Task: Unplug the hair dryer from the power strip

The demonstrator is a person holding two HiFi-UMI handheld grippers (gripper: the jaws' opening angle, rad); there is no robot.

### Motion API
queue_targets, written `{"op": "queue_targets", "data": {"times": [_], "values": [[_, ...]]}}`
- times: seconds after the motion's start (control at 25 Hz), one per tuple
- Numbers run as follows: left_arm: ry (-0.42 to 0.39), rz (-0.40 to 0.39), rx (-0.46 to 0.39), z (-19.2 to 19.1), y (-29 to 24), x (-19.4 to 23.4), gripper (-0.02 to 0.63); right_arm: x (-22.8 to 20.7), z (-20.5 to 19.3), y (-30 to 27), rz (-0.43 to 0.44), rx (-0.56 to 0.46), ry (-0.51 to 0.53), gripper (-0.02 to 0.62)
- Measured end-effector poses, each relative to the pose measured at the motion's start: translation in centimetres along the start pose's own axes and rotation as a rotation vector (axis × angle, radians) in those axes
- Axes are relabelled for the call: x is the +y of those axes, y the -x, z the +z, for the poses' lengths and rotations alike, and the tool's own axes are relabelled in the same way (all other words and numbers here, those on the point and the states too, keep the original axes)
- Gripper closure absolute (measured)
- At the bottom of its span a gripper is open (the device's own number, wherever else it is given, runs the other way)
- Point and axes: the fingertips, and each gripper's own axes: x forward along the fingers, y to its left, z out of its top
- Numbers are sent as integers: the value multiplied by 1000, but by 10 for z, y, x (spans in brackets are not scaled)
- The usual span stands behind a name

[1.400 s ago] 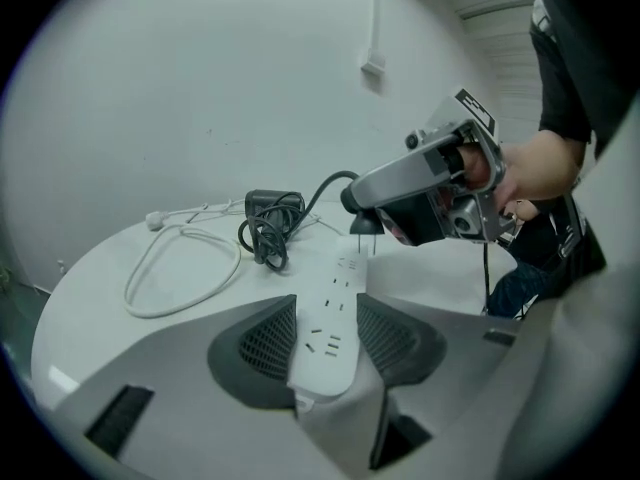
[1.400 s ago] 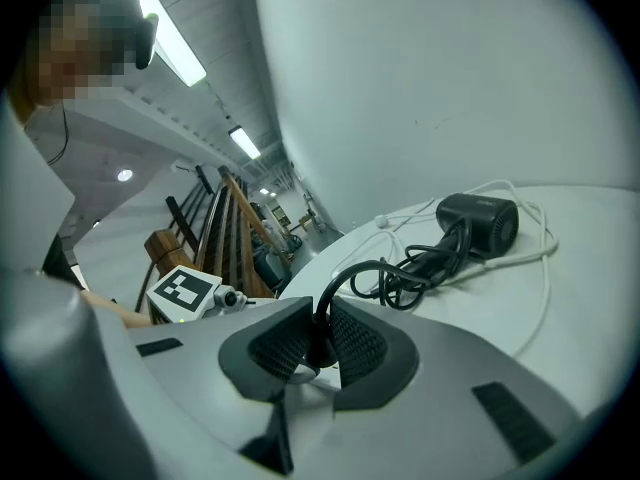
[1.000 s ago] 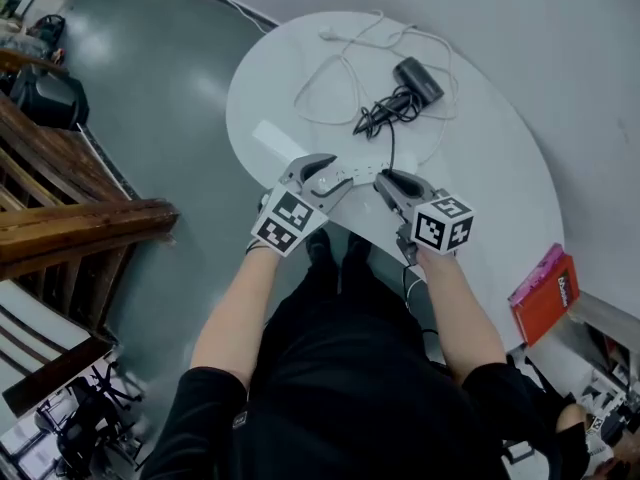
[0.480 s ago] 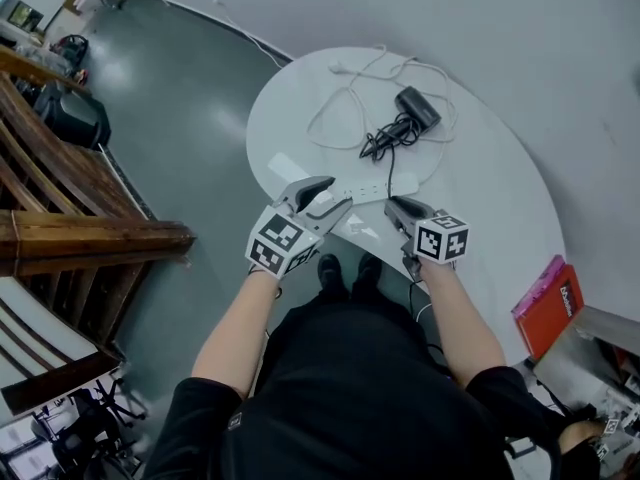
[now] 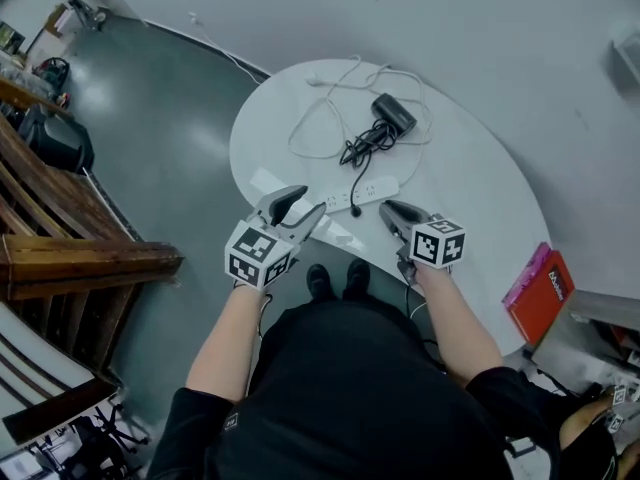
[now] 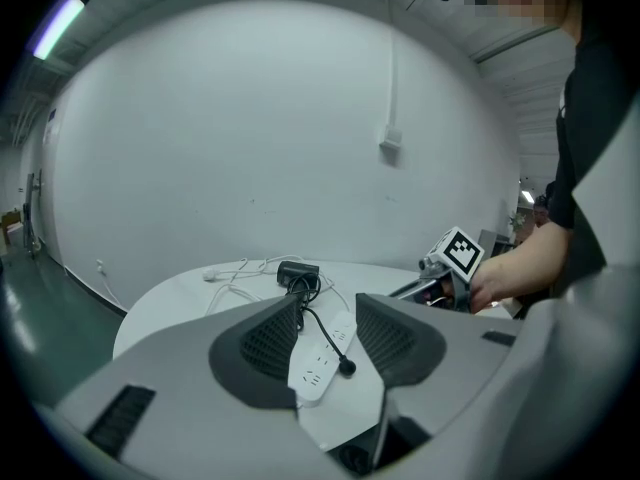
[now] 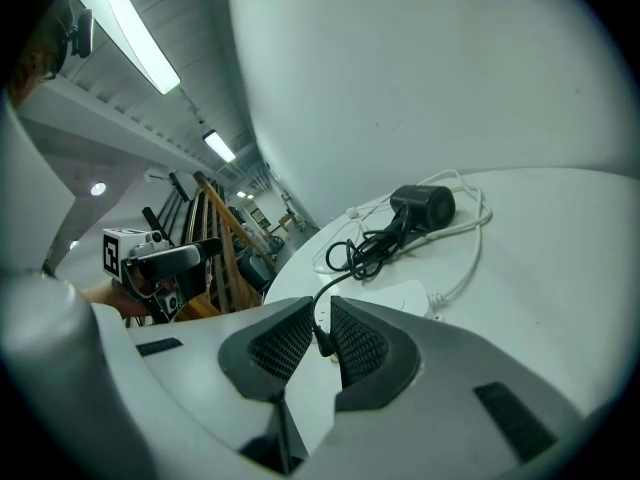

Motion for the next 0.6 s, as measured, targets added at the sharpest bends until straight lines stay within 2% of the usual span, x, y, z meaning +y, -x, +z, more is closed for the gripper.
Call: {"op": "queue_targets", "data": {"times": [0.24,0.6], "values": [[-26,-14,-60,22,5,-7,425,16,40,33,-12,-118,25,528],[-55,-36,-160,66,21,-13,434,60,83,77,-43,-256,128,528]]}}
